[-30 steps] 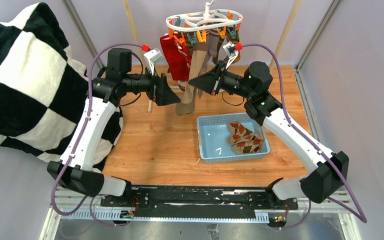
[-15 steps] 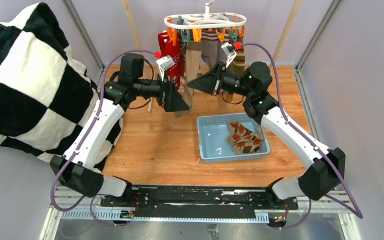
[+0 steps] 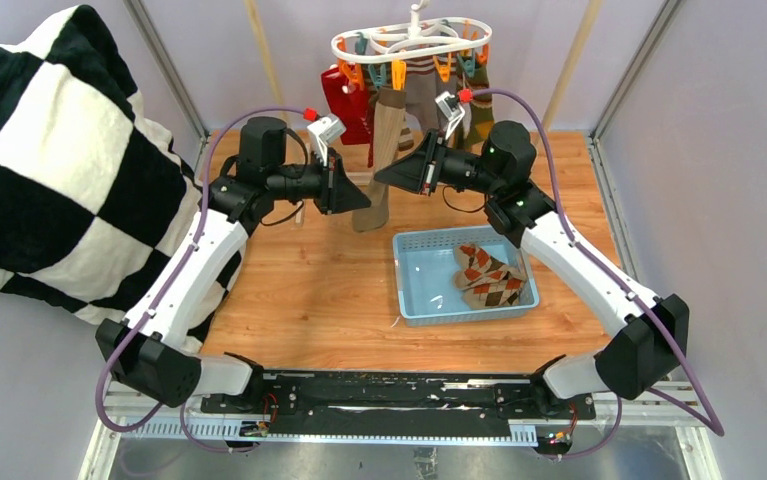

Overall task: Remove the socks clipped to the hanger
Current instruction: Remove the sock from the hanger.

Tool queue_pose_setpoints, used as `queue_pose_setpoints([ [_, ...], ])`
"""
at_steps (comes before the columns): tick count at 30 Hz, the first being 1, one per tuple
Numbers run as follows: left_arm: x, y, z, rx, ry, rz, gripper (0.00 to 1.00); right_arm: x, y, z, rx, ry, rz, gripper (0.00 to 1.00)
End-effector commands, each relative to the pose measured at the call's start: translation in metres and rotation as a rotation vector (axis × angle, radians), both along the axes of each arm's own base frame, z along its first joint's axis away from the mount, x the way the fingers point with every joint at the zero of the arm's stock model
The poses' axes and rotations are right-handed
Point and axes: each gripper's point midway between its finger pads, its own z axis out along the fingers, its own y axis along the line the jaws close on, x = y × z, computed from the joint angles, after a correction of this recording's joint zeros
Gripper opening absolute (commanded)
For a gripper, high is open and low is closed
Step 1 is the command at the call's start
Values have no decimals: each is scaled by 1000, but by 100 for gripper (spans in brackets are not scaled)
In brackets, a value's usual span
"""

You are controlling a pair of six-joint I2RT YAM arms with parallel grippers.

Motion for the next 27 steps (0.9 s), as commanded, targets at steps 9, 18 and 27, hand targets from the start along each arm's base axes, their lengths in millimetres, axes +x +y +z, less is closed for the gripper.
queue_pose_setpoints([
  [9,7,0,-8,39,-13,76,0,52,-30,20,-98,-66,-353,73],
  [18,1,-5,-1,14,15,34,0,92,-50,49,-46,-48,-318,80],
  [27,-7,-6,5,0,26,4,0,115,-46,67,-38,-126,-285,83],
])
